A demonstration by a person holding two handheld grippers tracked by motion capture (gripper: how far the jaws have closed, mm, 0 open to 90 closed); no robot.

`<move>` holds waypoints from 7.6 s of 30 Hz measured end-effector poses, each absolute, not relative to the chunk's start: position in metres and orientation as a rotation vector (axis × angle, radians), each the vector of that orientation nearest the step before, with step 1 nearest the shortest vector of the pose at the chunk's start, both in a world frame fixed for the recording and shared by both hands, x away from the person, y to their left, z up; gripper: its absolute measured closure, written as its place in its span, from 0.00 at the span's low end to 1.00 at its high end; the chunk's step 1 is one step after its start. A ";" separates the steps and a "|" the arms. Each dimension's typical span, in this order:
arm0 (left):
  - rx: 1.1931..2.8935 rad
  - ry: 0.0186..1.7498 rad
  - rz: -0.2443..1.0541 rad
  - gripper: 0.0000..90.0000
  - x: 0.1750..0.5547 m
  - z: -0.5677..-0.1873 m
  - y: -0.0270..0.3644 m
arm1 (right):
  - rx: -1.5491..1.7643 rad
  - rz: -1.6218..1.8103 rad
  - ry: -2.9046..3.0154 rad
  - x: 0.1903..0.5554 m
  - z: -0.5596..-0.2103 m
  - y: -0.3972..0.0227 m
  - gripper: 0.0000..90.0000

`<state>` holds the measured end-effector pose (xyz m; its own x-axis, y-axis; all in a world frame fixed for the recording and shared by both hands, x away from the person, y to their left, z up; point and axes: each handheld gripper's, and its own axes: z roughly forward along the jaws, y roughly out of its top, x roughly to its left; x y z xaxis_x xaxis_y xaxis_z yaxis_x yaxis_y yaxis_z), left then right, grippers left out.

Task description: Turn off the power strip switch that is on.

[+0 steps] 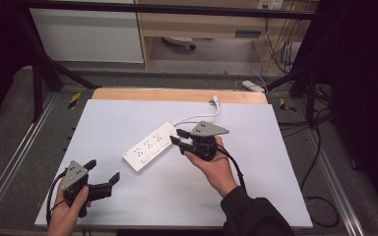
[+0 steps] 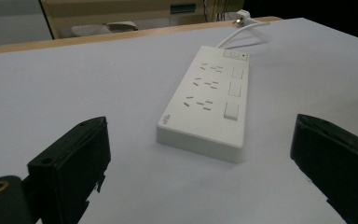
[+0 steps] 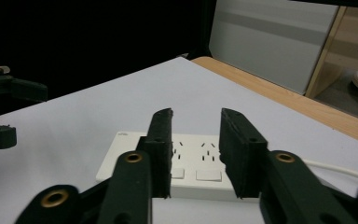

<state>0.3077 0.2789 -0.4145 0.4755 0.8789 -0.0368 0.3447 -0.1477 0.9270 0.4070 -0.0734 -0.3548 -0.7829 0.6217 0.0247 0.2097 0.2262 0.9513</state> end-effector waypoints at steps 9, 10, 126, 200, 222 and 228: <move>1.717 1.054 0.663 0.05 0.308 -0.415 0.279 | 0.749 1.614 2.136 0.409 -0.356 -0.062 0.94; 1.718 1.053 0.664 0.05 0.308 -0.415 0.279 | 0.750 1.616 2.137 0.409 -0.357 -0.061 0.95; 1.818 1.071 0.650 0.06 0.311 -0.423 0.277 | 0.786 1.511 2.349 0.418 -0.443 0.030 1.00; 1.829 1.065 0.650 0.06 0.311 -0.423 0.277 | 0.777 1.536 2.337 0.414 -0.443 0.017 1.00; 1.828 1.072 0.649 0.06 0.311 -0.424 0.277 | 0.922 1.574 2.236 0.417 -0.416 -0.044 0.57; 1.829 1.073 0.651 0.06 0.311 -0.424 0.277 | 0.984 1.568 2.205 0.420 -0.406 -0.061 0.34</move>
<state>0.3105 0.2768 -0.4242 0.4869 0.8734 0.0021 0.4051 -0.2279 0.8854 0.4197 -0.0613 -0.4065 -0.7357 0.6564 0.1670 0.3732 0.1872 0.9086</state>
